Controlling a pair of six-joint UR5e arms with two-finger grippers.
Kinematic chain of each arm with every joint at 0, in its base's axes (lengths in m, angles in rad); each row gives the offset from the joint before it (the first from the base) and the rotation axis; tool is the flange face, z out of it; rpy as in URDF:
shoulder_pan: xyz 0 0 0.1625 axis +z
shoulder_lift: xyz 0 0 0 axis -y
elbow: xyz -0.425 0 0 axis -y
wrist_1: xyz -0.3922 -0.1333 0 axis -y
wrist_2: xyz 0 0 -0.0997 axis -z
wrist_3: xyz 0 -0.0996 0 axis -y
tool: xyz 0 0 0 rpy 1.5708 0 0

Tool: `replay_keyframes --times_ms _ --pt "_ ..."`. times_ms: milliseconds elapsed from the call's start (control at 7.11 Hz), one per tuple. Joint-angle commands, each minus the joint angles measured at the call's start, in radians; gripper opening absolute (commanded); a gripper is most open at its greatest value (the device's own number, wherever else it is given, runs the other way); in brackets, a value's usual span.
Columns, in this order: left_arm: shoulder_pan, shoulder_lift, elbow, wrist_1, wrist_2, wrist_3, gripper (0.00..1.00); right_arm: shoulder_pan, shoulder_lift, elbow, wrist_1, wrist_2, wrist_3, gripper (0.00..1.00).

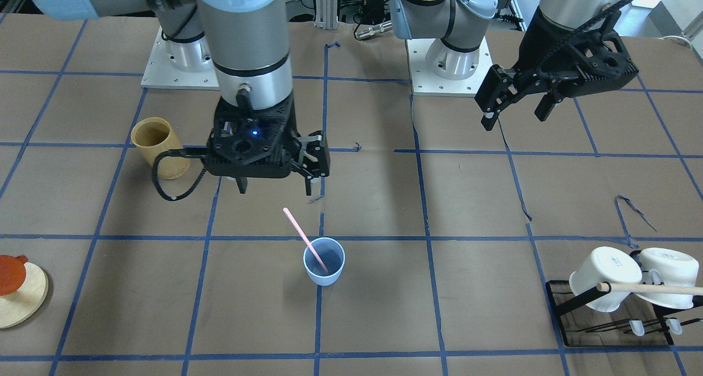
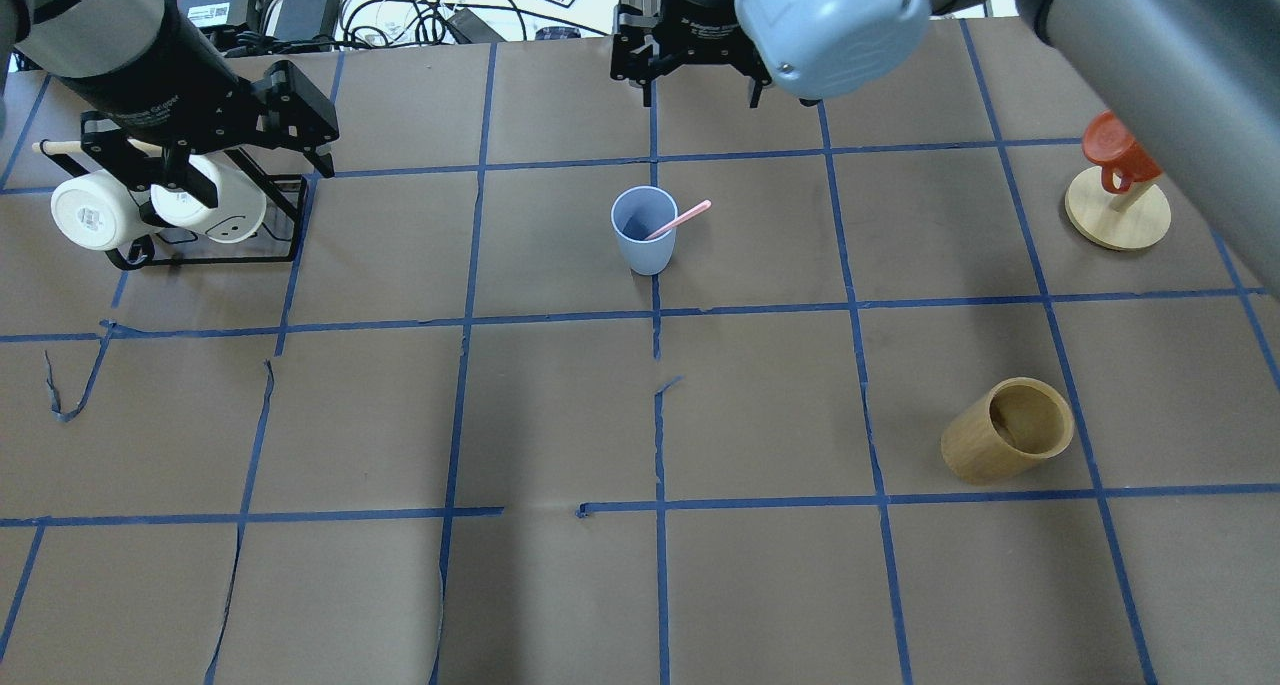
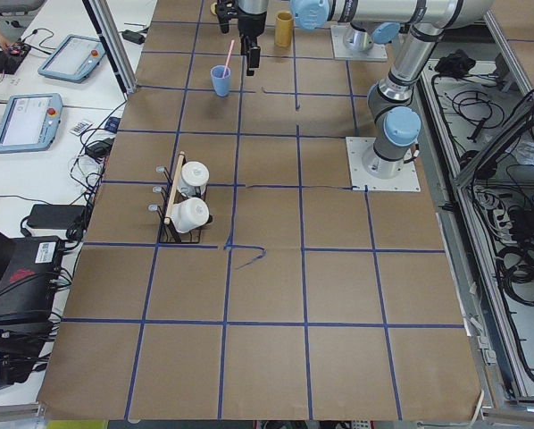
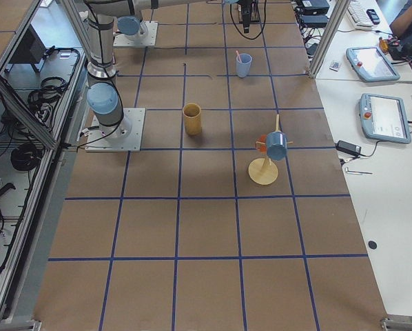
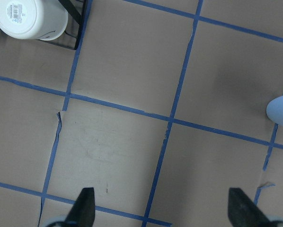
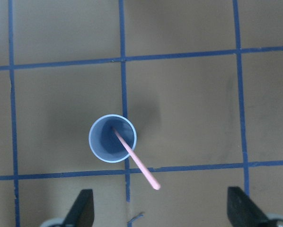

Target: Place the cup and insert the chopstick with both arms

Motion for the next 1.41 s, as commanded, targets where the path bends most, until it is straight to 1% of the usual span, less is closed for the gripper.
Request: replay_keyframes --times_ms 0,281,422,844,1267 --pt "0.001 -0.002 0.000 0.001 0.000 0.000 1.00 -0.127 -0.069 0.008 0.183 -0.004 -0.169 1.00" --pt "0.001 0.000 0.014 0.001 0.000 0.000 1.00 -0.174 -0.116 0.031 0.341 -0.012 -0.305 1.00" --pt "0.001 -0.003 0.020 0.001 -0.002 0.000 1.00 -0.177 -0.159 0.069 0.373 -0.015 -0.327 1.00" --pt "0.001 -0.002 0.020 0.000 0.000 0.000 1.00 -0.215 -0.256 0.212 0.362 -0.013 -0.333 1.00" --pt "0.001 -0.003 0.019 0.001 0.001 0.000 1.00 -0.224 -0.296 0.220 0.362 -0.004 -0.374 1.00"
